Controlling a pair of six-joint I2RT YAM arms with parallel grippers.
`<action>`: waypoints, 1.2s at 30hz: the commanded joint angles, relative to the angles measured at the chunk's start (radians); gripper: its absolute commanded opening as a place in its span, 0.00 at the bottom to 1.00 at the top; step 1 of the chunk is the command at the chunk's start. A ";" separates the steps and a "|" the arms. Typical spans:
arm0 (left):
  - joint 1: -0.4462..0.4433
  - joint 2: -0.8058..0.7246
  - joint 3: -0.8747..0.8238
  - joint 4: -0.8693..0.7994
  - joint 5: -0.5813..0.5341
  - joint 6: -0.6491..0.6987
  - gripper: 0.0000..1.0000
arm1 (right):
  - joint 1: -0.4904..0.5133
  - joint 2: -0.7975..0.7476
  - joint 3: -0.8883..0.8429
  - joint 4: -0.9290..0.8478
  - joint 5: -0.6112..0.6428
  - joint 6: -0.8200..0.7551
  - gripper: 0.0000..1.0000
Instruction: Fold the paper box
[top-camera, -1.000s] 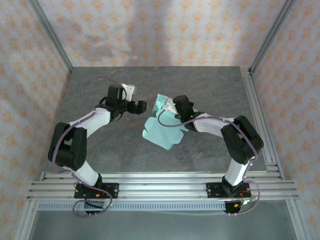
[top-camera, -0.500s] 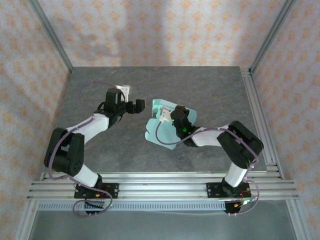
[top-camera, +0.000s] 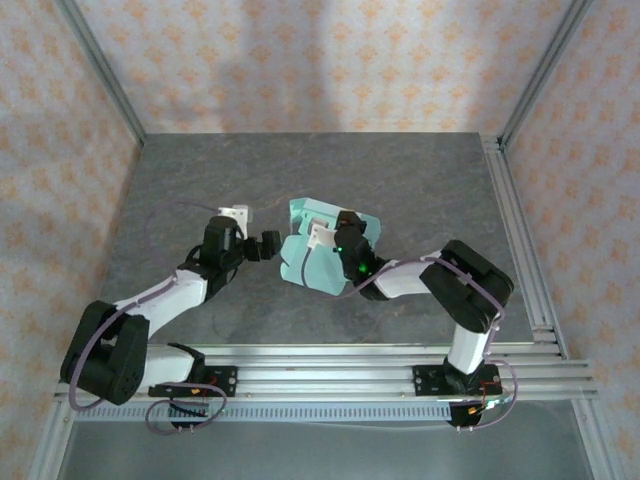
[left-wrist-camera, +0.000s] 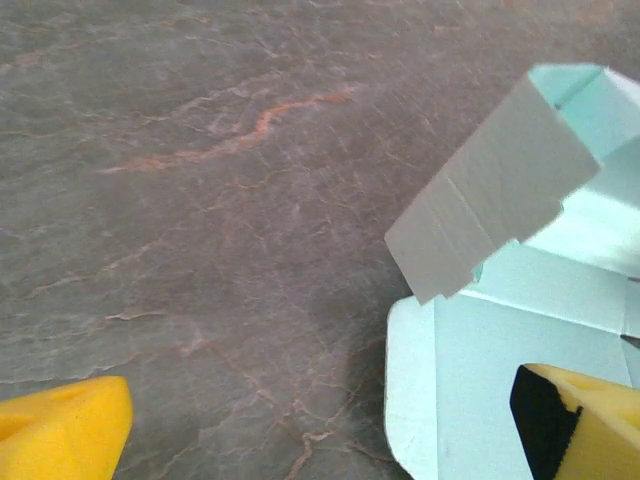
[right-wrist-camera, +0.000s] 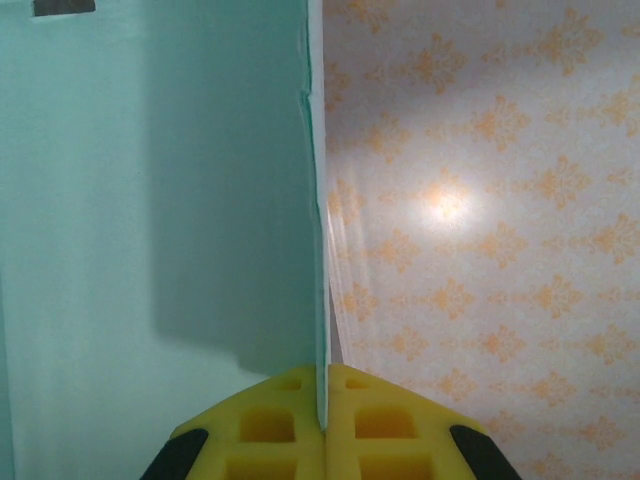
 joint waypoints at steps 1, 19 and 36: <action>0.042 -0.019 -0.020 0.023 0.019 -0.030 0.99 | 0.029 0.036 -0.002 0.058 0.026 -0.024 0.00; 0.065 0.199 0.167 -0.037 0.203 0.141 0.88 | 0.074 0.003 -0.103 0.099 0.111 -0.030 0.00; 0.054 0.464 0.368 -0.069 0.309 0.157 0.56 | 0.082 -0.048 -0.150 0.079 0.134 -0.008 0.00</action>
